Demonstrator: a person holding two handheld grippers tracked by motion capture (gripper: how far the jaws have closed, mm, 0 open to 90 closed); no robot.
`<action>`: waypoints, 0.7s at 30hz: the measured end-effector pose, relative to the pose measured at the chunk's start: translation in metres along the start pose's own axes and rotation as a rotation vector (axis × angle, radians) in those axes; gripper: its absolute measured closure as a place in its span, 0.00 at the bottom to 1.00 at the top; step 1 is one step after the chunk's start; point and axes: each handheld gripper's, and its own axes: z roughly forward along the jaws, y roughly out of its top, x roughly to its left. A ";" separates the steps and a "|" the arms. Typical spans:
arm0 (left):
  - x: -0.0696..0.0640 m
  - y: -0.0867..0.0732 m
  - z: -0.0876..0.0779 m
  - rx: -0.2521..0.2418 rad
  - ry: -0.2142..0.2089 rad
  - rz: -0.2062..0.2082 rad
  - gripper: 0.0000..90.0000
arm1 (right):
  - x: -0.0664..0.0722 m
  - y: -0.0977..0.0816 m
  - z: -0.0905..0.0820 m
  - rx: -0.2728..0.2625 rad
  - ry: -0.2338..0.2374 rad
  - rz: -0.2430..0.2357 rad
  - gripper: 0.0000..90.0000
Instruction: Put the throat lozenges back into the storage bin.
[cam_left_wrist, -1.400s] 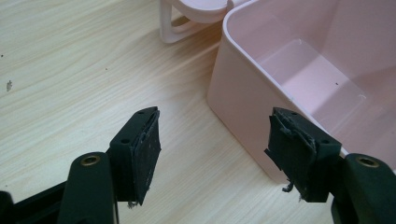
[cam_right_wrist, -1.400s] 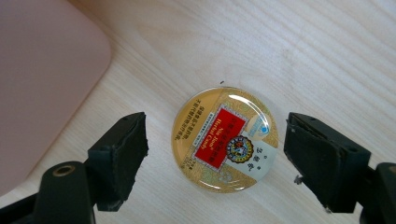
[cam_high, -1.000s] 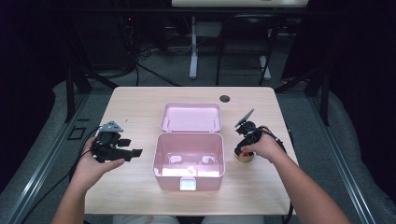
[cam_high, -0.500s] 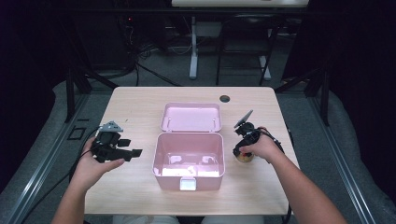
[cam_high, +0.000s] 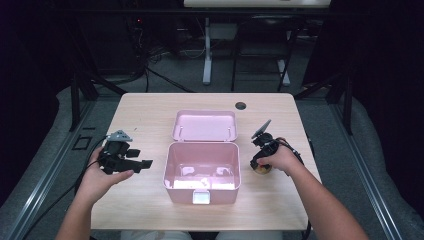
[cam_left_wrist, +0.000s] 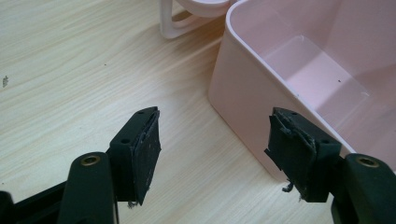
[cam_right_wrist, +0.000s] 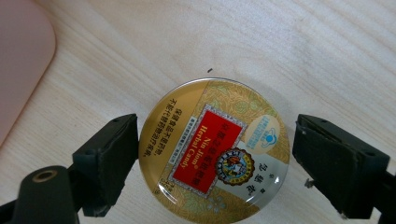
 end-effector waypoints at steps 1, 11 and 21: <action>0.000 0.000 0.000 -0.001 0.000 -0.001 0.38 | 0.000 0.000 0.001 0.003 0.001 -0.003 0.16; 0.000 0.000 0.001 0.005 -0.004 -0.001 0.38 | 0.001 0.001 0.006 0.019 0.003 0.003 0.17; 0.000 0.000 0.002 0.009 -0.002 0.001 0.38 | -0.002 0.000 0.011 0.031 0.013 0.016 0.18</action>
